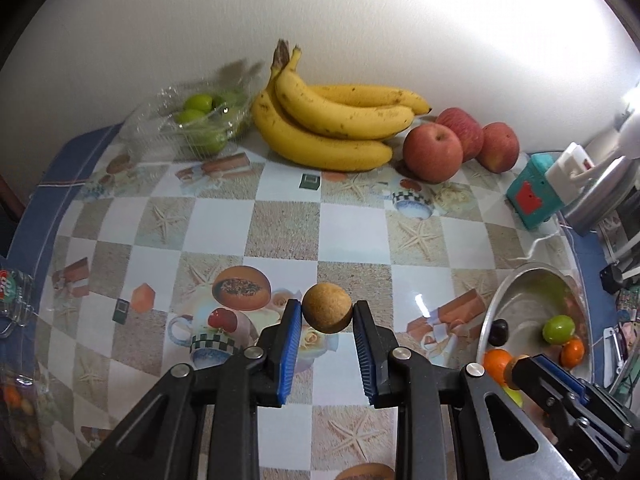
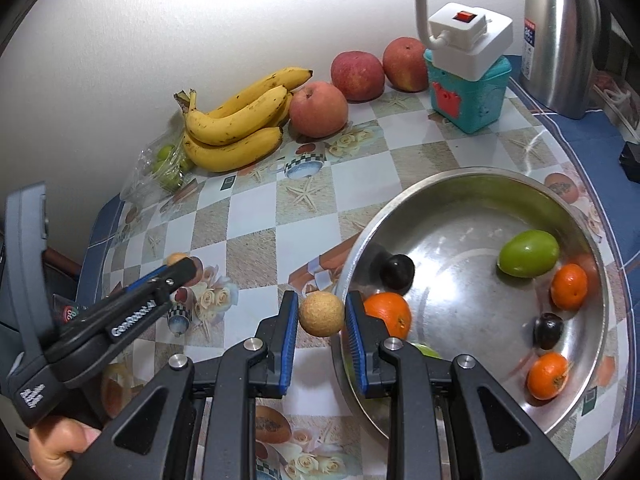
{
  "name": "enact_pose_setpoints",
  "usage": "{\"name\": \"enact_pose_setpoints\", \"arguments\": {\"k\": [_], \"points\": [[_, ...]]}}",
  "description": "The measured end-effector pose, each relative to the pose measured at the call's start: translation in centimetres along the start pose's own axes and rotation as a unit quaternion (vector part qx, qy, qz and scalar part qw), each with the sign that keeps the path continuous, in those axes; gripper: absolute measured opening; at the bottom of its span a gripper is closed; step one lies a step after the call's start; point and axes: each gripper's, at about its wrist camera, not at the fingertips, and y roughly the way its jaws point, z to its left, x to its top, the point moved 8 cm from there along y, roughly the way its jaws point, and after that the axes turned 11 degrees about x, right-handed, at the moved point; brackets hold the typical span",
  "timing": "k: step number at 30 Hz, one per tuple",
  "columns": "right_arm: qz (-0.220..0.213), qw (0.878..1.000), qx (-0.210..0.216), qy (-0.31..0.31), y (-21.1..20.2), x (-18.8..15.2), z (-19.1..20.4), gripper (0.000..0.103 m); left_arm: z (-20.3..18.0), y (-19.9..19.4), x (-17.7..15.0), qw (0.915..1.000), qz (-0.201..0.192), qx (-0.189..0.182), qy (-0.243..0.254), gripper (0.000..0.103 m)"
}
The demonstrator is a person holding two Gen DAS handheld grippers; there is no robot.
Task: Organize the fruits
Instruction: 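Carry both small brown fruits over the steel bowl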
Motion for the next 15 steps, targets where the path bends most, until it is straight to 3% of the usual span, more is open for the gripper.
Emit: {"name": "enact_pose_setpoints", "arguments": {"k": [15], "points": [[-0.010, 0.999, -0.034, 0.037, -2.9, -0.4, -5.0, 0.025, -4.7, -3.5, -1.7, 0.9986, -0.013, -0.023, 0.047, 0.028]]}}
